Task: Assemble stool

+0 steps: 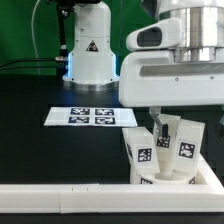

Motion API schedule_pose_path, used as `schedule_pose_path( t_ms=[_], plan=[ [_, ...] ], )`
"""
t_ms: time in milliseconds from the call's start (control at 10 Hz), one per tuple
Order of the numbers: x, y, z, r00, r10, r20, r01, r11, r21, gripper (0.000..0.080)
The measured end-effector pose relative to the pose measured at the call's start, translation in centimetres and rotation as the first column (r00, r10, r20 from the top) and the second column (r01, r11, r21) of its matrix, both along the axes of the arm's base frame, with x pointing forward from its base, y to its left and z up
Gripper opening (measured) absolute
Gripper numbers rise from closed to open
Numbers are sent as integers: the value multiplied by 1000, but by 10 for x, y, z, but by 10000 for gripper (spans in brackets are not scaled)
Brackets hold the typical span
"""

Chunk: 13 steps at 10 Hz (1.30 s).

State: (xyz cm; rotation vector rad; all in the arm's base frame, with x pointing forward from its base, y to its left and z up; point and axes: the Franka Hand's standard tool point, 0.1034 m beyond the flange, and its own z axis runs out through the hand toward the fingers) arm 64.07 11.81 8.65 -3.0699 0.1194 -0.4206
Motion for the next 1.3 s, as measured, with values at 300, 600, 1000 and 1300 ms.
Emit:
schedule_pose_path(
  t_ms=[300,600,1000,1300],
  plan=[
    [-8,-1,-3,990,-62,-129,65,998,18,649],
    [-12,3,-7,943,-291,-160,303,952,51,622],
    [-12,3,-8,871,-458,-178,476,876,73,342],
    [-14,4,-9,550,-792,-265,833,544,103,341]
  ],
)
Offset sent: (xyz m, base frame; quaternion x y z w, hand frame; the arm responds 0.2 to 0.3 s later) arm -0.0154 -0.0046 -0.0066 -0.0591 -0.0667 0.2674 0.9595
